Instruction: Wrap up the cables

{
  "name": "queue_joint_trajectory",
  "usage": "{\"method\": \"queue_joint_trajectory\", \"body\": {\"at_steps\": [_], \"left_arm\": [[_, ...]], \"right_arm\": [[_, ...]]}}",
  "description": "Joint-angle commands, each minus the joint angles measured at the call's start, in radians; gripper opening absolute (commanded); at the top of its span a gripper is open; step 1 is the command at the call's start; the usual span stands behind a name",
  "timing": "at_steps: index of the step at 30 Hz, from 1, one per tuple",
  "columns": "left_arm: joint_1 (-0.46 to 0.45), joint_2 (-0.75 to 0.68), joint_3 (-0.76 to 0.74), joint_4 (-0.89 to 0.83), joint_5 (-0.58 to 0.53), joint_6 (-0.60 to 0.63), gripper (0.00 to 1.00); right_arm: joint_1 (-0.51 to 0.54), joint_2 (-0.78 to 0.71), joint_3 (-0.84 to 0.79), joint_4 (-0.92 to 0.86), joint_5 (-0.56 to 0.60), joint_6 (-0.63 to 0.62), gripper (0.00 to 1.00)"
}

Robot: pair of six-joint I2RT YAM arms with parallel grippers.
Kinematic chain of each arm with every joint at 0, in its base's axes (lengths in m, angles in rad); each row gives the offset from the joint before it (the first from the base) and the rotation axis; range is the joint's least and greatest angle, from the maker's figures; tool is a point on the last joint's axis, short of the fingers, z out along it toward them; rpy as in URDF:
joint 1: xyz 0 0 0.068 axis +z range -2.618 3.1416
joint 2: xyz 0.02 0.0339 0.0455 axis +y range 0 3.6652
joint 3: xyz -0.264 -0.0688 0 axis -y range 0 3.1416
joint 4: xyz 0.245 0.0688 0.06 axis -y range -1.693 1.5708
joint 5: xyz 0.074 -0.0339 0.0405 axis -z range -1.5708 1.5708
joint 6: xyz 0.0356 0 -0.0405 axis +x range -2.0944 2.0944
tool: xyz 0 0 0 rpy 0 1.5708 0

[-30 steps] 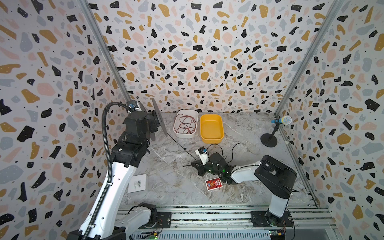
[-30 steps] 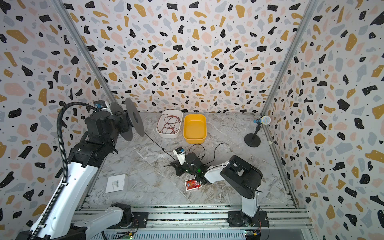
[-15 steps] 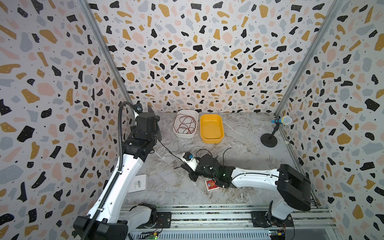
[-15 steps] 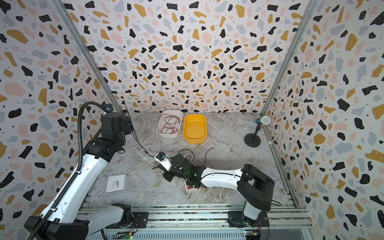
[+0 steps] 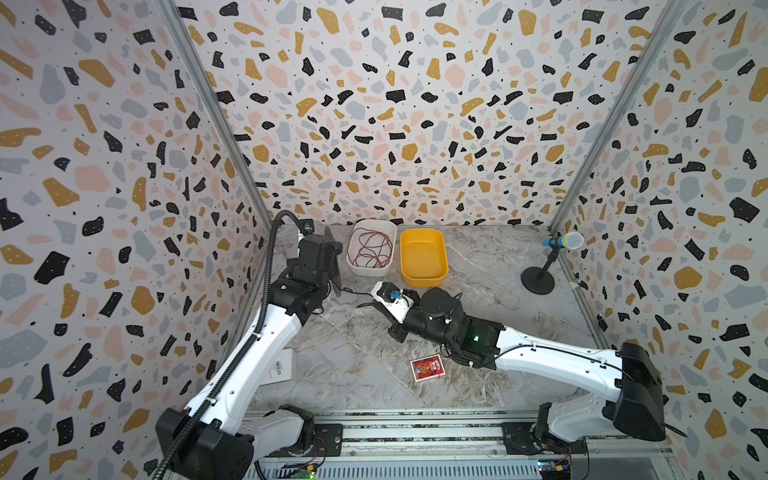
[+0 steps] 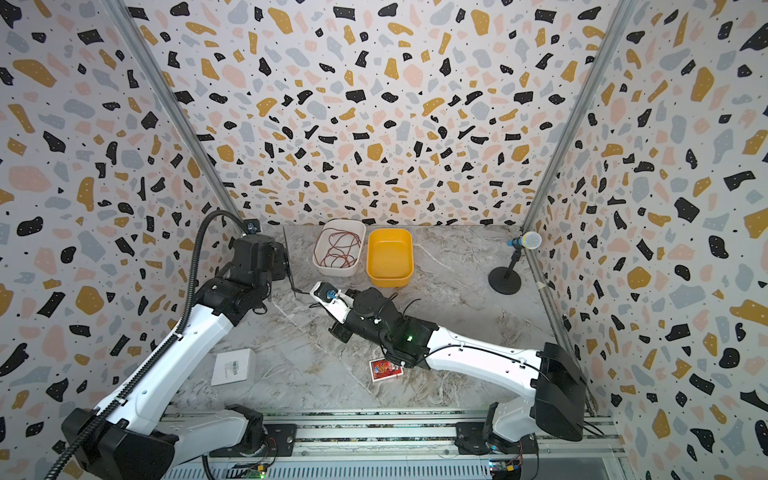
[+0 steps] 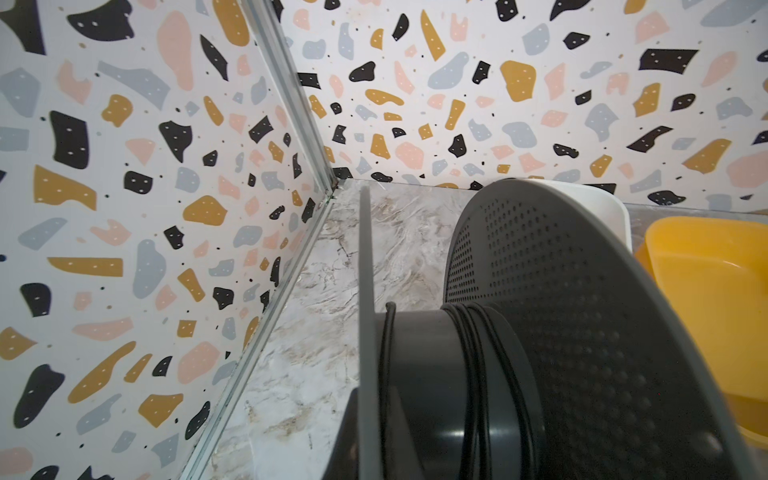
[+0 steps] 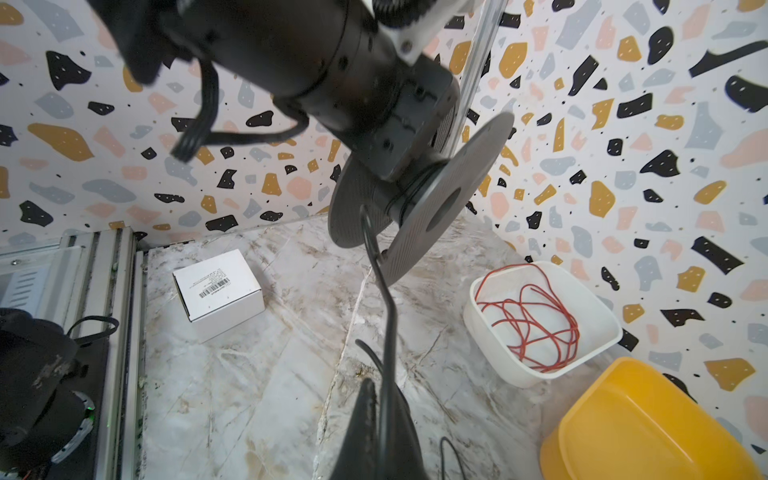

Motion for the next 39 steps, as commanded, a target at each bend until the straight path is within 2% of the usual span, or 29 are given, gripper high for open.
{"method": "queue_joint_trajectory", "body": {"at_steps": [1, 8, 15, 22, 30, 35, 39], "left_arm": [[-0.012, 0.003, 0.003, 0.071, -0.018, -0.012, 0.00], [-0.083, 0.019, -0.004, 0.027, 0.059, 0.012, 0.00], [-0.148, 0.035, -0.027, -0.015, 0.039, 0.036, 0.00], [-0.194, 0.004, -0.065, 0.006, 0.102, 0.072, 0.00], [-0.268, -0.019, -0.075, -0.031, 0.153, 0.155, 0.00], [-0.284, -0.047, -0.067, -0.056, 0.201, 0.194, 0.00], [-0.285, -0.061, -0.041, -0.080, 0.281, 0.218, 0.00]], "right_arm": [[-0.034, -0.059, 0.041, -0.028, -0.039, -0.008, 0.00], [-0.157, -0.059, 0.130, -0.106, -0.051, 0.048, 0.00], [-0.251, -0.014, 0.238, -0.199, -0.073, 0.072, 0.00], [-0.349, 0.051, 0.334, -0.274, -0.086, 0.116, 0.00], [-0.429, 0.173, 0.443, -0.299, -0.130, 0.116, 0.00], [-0.493, 0.282, 0.506, -0.314, -0.171, 0.122, 0.00], [-0.546, 0.340, 0.491, -0.289, -0.238, 0.132, 0.00]]}}
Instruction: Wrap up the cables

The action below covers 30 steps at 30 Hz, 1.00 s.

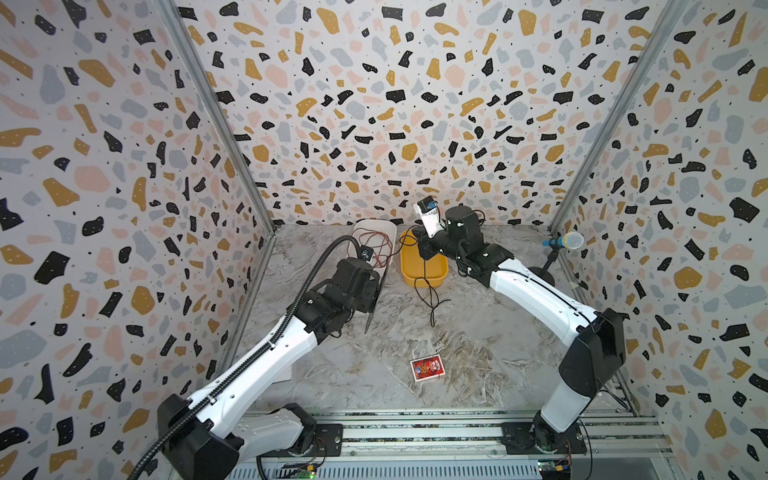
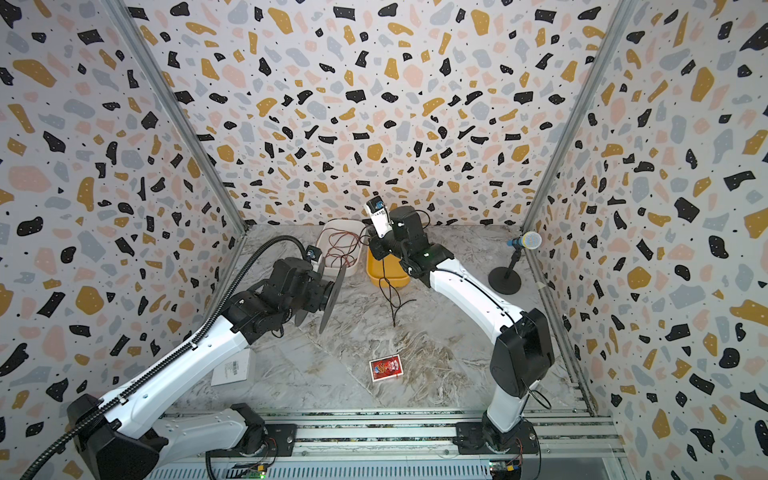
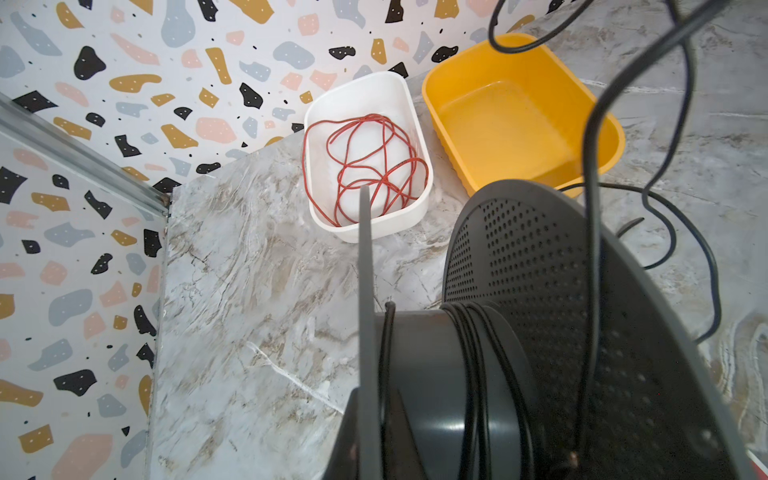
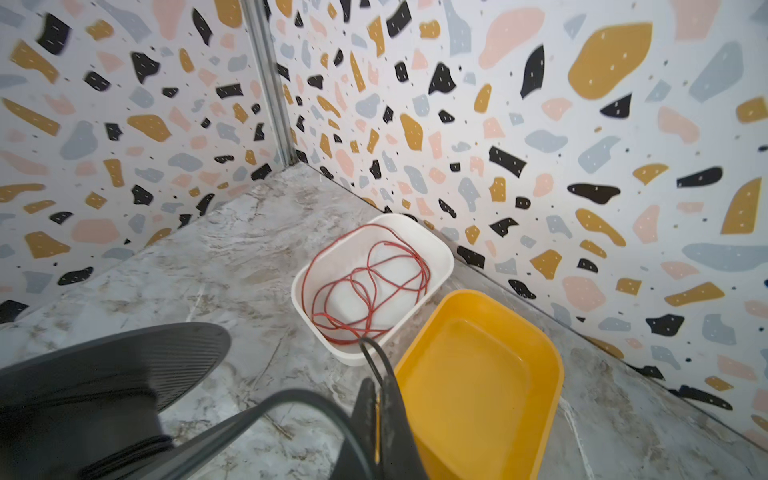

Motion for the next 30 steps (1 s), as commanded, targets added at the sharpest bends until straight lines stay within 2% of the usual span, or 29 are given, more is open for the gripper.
{"method": "queue_joint_trajectory", "body": {"at_steps": [1, 7, 15, 20, 24, 26, 30], "left_arm": [[-0.004, -0.037, 0.040, 0.012, 0.083, 0.039, 0.00], [-0.003, -0.060, 0.104, -0.010, 0.195, 0.007, 0.00], [0.005, -0.092, 0.256, -0.050, 0.317, -0.038, 0.00], [0.019, -0.109, 0.330, -0.040, 0.440, -0.098, 0.00], [0.028, -0.104, 0.382, -0.024, 0.466, -0.140, 0.00], [0.033, -0.102, 0.405, -0.020, 0.447, -0.154, 0.00], [0.037, -0.112, 0.441, 0.013, 0.451, -0.180, 0.00]], "right_arm": [[-0.046, 0.018, 0.006, 0.019, -0.082, 0.025, 0.00], [-0.096, 0.055, -0.109, 0.115, -0.236, 0.044, 0.00], [-0.100, 0.050, -0.303, 0.231, -0.357, 0.085, 0.02], [-0.076, 0.000, -0.447, 0.344, -0.447, 0.118, 0.06], [-0.026, -0.053, -0.541, 0.402, -0.449, 0.133, 0.09], [-0.012, -0.090, -0.585, 0.433, -0.454, 0.156, 0.13], [0.000, -0.188, -0.676, 0.481, -0.467, 0.189, 0.39]]}}
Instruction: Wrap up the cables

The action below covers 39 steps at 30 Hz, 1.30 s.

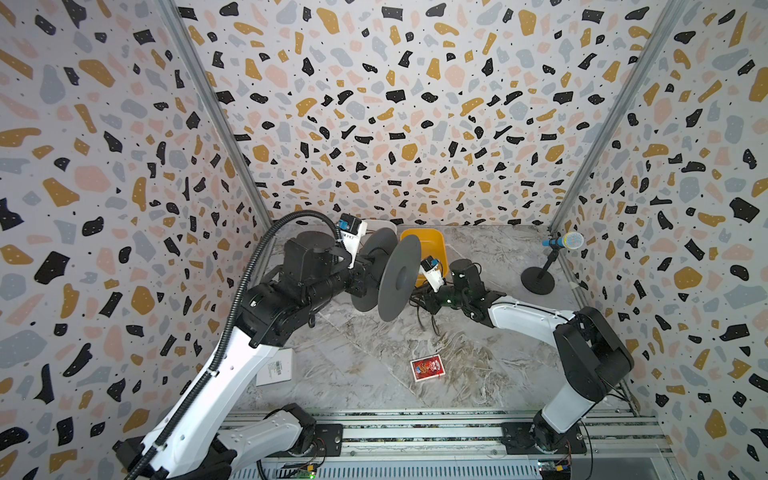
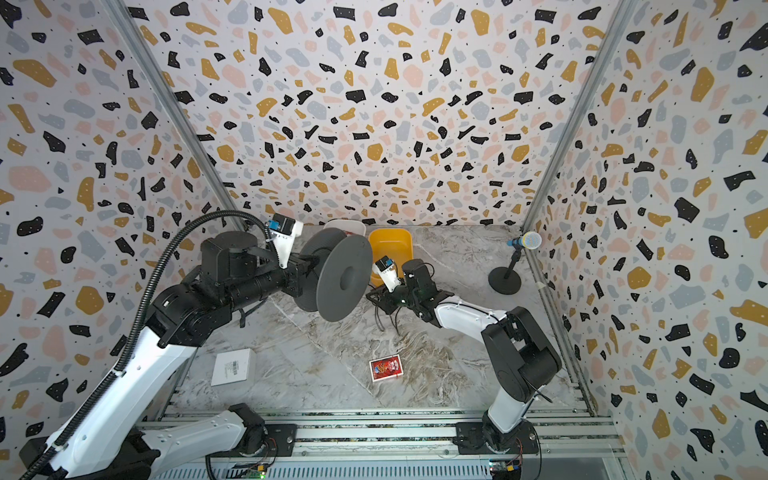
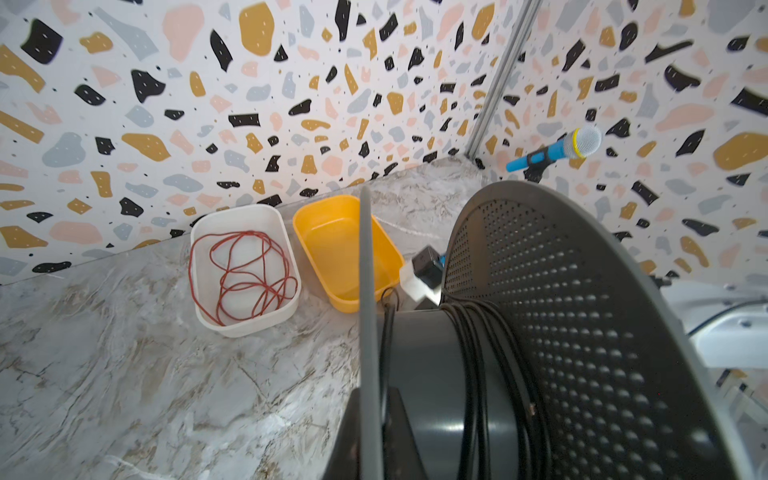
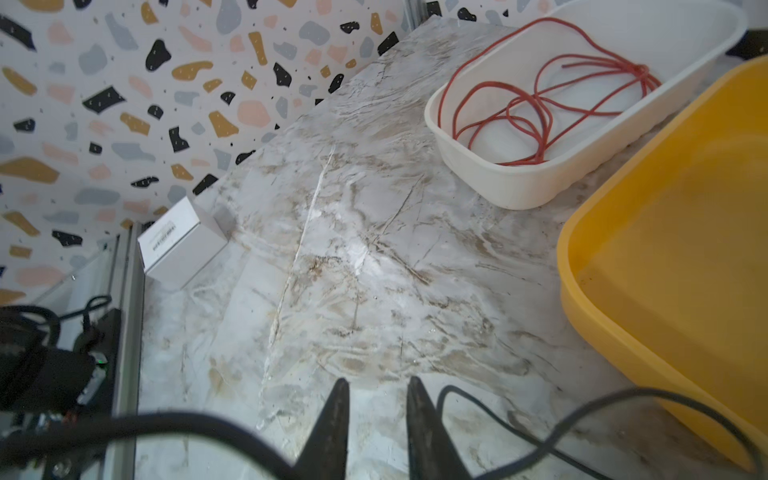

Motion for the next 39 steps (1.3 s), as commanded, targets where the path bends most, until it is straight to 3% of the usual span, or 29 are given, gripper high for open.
{"method": "queue_joint_trajectory", "body": {"at_steps": [1, 4, 7, 11, 16, 25, 31, 39], "left_arm": [[0.008, -0.035, 0.066, 0.146, 0.034, -0.051, 0.00], [0.009, -0.036, 0.088, 0.151, 0.031, -0.064, 0.00], [0.009, -0.042, 0.092, 0.159, 0.021, -0.072, 0.00], [0.009, -0.053, 0.086, 0.187, 0.014, -0.087, 0.00], [0.009, -0.068, 0.073, 0.238, -0.003, -0.121, 0.00], [0.009, -0.059, 0.138, 0.272, -0.049, -0.148, 0.00], [0.009, -0.064, 0.152, 0.282, -0.080, -0.159, 0.00], [0.009, -0.070, 0.143, 0.285, -0.091, -0.160, 0.00]], "right_arm": [[0.004, -0.109, -0.042, 0.069, -0.009, 0.036, 0.46], [0.004, -0.181, -0.085, 0.042, 0.029, 0.035, 0.66], [0.005, -0.255, -0.137, 0.035, 0.082, 0.040, 0.77], [0.006, -0.348, -0.190, 0.016, 0.189, 0.052, 0.81], [0.036, -0.465, -0.266, 0.027, 0.367, 0.093, 0.82], [0.097, -0.554, -0.367, 0.117, 0.461, 0.138, 0.81], [0.114, -0.529, -0.370, 0.169, 0.425, 0.134, 0.80], [0.123, -0.378, -0.296, 0.290, 0.329, 0.119, 0.79]]}}
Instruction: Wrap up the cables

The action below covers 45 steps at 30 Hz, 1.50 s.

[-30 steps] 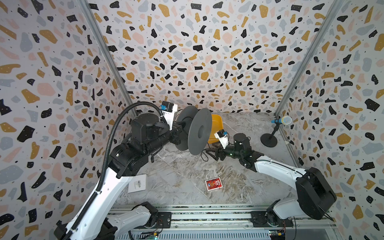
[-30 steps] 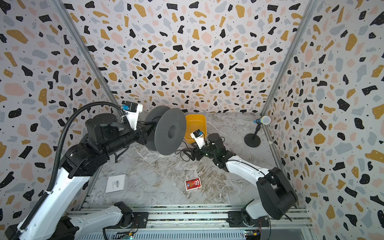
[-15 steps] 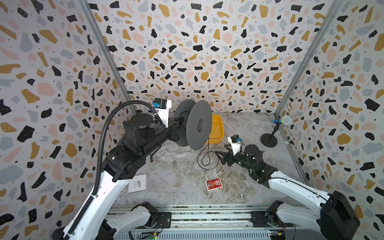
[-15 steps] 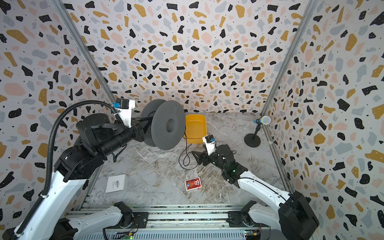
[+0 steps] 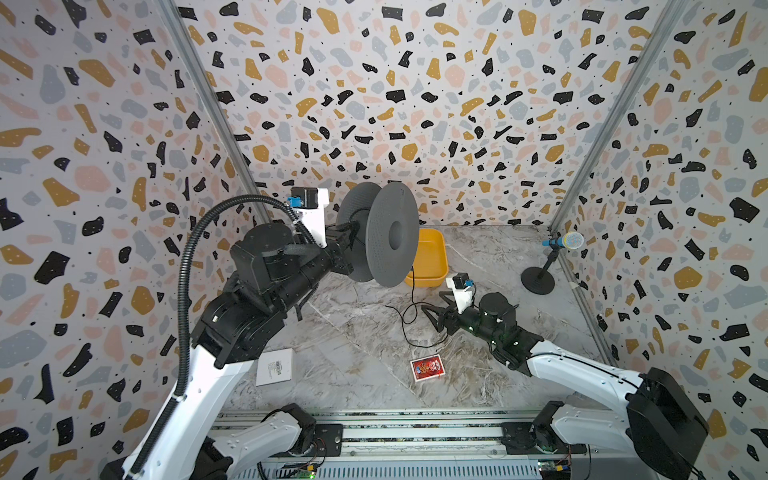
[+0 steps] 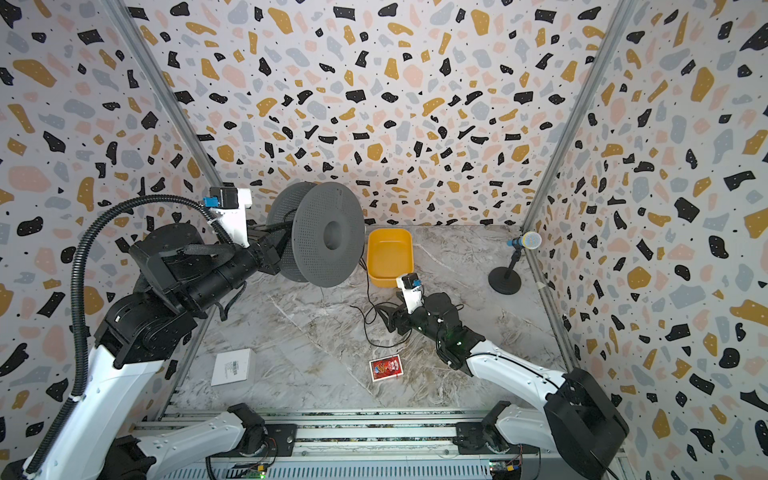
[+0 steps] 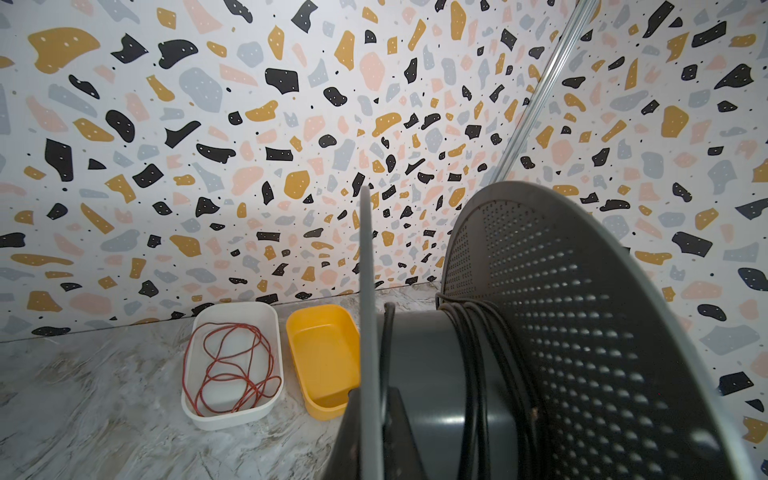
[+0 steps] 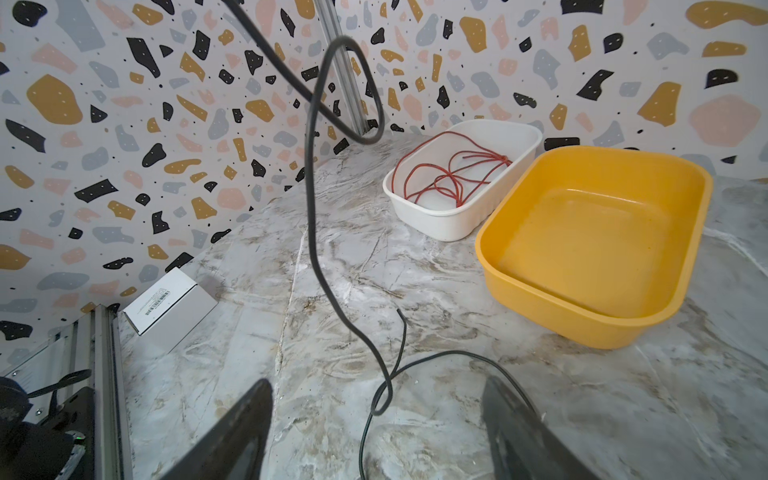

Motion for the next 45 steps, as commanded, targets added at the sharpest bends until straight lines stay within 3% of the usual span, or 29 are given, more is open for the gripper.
{"method": "queue_joint_trajectory", "body": {"at_steps": [1, 9, 15, 19, 25, 31, 34, 41, 45], "left_arm": [[0.004, -0.029, 0.030, 0.141, -0.013, -0.018, 0.00], [0.004, -0.023, 0.033, 0.103, -0.040, -0.008, 0.00], [0.006, -0.013, 0.075, 0.033, -0.113, 0.034, 0.00], [0.007, -0.013, 0.098, 0.004, -0.179, 0.054, 0.00], [0.016, 0.004, 0.105, -0.004, -0.203, 0.035, 0.00], [0.027, 0.009, 0.111, -0.003, -0.216, 0.016, 0.00], [0.036, 0.008, 0.126, -0.030, -0.252, 0.028, 0.00], [0.050, 0.014, 0.118, -0.020, -0.224, 0.011, 0.00], [0.057, 0.013, 0.107, -0.011, -0.216, 0.004, 0.00]], "right_arm": [[0.009, 0.055, 0.075, 0.090, -0.030, -0.012, 0.79], [0.009, 0.265, 0.224, 0.172, -0.087, 0.001, 0.69], [-0.010, 0.270, 0.228, 0.158, -0.074, 0.007, 0.19], [-0.085, 0.211, 0.178, 0.096, -0.162, -0.018, 0.00], [-0.294, 0.099, 0.011, 0.131, -0.308, 0.063, 0.00], [-0.436, 0.059, -0.061, 0.078, -0.403, 0.058, 0.00], [-0.501, 0.028, -0.107, 0.059, -0.351, 0.096, 0.00], [-0.609, -0.040, -0.143, -0.066, -0.137, 0.196, 0.00], [-0.688, -0.074, -0.172, -0.084, -0.114, 0.246, 0.00]]}}
